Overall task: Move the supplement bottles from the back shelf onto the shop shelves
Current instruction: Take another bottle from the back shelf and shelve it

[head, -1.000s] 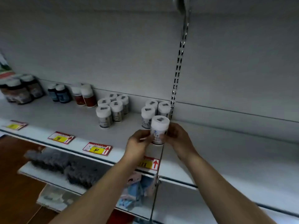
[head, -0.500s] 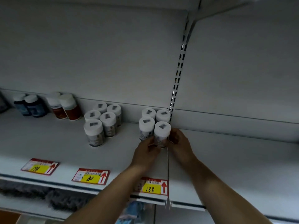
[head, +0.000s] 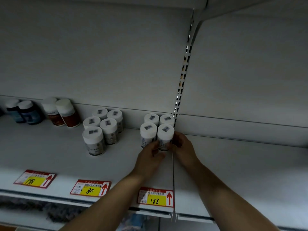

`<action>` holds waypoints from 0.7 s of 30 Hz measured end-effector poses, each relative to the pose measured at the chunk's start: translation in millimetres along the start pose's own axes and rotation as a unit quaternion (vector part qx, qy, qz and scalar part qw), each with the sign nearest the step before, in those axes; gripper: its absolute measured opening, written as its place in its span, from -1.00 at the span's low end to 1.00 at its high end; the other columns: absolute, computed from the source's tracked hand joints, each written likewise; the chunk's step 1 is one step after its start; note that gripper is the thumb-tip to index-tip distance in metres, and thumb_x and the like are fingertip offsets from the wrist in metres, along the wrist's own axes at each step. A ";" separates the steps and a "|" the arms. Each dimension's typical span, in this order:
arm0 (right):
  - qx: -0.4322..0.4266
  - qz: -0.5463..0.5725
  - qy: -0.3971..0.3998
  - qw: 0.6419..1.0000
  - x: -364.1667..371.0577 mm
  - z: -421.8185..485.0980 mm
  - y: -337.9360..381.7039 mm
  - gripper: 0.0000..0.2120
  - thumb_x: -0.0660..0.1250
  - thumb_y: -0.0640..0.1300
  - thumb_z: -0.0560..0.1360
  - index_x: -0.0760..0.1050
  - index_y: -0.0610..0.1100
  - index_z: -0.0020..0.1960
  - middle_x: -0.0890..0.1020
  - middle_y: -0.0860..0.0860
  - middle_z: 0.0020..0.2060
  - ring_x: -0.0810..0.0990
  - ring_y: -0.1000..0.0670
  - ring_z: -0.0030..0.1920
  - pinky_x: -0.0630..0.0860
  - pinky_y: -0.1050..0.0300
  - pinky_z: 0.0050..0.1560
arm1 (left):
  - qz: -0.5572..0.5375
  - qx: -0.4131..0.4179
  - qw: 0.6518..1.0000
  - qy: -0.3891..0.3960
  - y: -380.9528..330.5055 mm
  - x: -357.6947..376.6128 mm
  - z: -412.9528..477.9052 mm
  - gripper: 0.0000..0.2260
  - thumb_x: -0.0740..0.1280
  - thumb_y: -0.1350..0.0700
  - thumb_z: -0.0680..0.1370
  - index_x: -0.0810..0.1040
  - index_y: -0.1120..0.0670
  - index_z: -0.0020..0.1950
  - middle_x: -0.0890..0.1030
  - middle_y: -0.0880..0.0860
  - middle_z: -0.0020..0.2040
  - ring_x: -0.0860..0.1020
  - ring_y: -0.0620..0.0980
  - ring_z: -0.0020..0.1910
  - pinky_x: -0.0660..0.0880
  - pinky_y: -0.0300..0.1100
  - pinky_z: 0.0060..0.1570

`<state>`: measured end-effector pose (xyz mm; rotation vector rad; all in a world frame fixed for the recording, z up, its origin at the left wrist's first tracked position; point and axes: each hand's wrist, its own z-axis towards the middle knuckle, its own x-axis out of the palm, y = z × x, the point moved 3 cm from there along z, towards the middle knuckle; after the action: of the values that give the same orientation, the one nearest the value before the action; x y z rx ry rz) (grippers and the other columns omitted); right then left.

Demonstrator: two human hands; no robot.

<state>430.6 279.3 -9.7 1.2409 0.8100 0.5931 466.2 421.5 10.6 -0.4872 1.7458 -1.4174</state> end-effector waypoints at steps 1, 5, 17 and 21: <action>0.000 -0.001 -0.002 1.000 0.1 -0.1 0.4 -0.50 0.45 -0.35 0.34 0.44 -0.19 0.24 0.57 -0.02 0.08 0.55 0.02 0.10 0.47 0.48 -0.04 | -0.002 -0.001 1.000 -0.002 -0.4 -0.6 -0.5 -0.62 0.33 0.12 0.46 0.46 0.02 0.28 0.55 0.01 0.18 0.52 -0.06 0.14 0.39 -0.21 0.18; 0.006 -0.008 -0.016 1.000 -3.5 -6.3 4.0 -0.51 0.46 -0.33 0.33 0.45 -0.18 0.23 0.57 0.00 0.05 0.55 0.03 0.08 0.46 0.48 -0.04 | -0.004 -0.021 1.000 -0.009 0.4 -1.9 -5.7 -0.65 0.31 0.17 0.50 0.45 0.06 0.29 0.54 0.03 0.20 0.50 -0.07 0.14 0.38 -0.23 0.18; 0.032 0.038 -0.138 0.989 -90.5 -65.4 34.3 -0.59 0.39 -0.32 0.43 0.44 -0.22 0.26 0.55 -0.13 0.18 0.53 -0.01 0.11 0.45 0.13 0.19 | -0.004 0.042 0.997 0.068 -58.9 53.0 -17.5 -0.63 0.32 0.18 0.51 0.42 0.13 0.32 0.52 0.09 0.25 0.50 -0.03 0.14 0.42 -0.21 0.14; 0.034 0.067 -0.205 0.976 -151.2 -96.9 41.6 -0.65 0.36 -0.35 0.44 0.46 -0.25 0.21 0.56 -0.18 0.14 0.53 -0.04 0.07 0.46 0.07 0.20 | -0.029 0.082 0.993 0.074 -94.2 100.1 -28.2 -0.65 0.32 0.21 0.50 0.44 0.15 0.29 0.53 0.13 0.25 0.51 0.00 0.15 0.42 -0.19 0.19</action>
<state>264.3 228.5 51.4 1.4279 0.4044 0.3976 366.8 338.7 65.0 -0.3545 1.7246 -1.6583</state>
